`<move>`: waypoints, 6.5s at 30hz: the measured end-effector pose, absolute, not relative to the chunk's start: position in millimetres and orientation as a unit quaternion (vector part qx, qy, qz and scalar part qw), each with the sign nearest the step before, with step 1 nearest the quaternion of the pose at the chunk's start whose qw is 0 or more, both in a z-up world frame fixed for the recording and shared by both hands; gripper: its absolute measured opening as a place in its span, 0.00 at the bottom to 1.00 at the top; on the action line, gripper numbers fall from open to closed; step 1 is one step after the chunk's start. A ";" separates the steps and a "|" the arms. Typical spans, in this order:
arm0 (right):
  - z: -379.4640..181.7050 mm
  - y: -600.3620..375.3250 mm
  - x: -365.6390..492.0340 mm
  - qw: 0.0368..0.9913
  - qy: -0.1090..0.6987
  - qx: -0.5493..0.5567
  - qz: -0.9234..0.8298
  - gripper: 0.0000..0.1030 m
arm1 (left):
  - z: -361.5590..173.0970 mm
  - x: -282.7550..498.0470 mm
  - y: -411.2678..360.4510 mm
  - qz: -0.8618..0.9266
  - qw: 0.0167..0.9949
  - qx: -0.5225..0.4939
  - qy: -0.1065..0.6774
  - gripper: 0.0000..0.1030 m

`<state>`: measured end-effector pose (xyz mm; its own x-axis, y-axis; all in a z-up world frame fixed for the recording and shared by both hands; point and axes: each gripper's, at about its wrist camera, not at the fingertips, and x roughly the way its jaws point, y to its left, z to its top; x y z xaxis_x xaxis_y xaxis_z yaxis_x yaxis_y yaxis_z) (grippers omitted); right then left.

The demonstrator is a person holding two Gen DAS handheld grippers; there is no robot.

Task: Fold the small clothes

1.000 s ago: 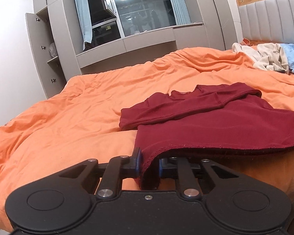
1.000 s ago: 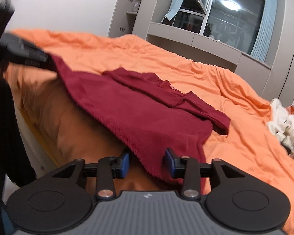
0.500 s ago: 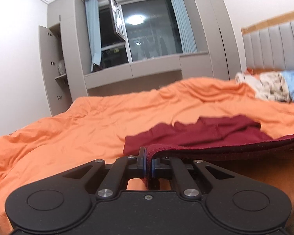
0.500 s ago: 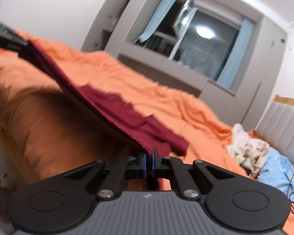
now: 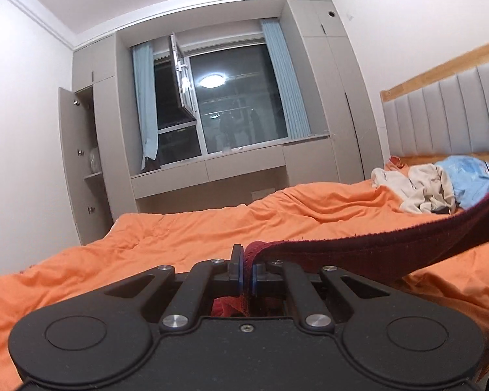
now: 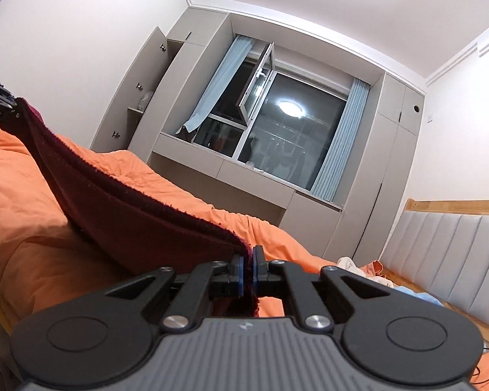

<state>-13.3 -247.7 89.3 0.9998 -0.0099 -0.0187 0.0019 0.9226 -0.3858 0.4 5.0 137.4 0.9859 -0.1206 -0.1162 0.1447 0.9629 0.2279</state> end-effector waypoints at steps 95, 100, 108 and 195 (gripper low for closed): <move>26.2 -353.9 368.5 0.959 0.279 -0.044 -0.013 1.00 | 39.1 382.7 48.5 0.050 0.944 -0.032 0.326 0.99; 24.7 -337.1 330.7 0.961 0.270 -0.054 -0.002 1.00 | 42.2 328.0 52.8 0.048 0.951 -0.023 0.304 0.99; 23.3 -308.9 293.9 0.968 0.246 -0.031 0.036 1.00 | 25.9 279.1 70.6 0.006 0.944 -0.070 0.321 0.99; -25.4 -247.1 314.5 0.958 0.263 -0.081 0.076 1.00 | -27.8 331.6 60.0 0.064 0.878 -0.356 0.313 0.19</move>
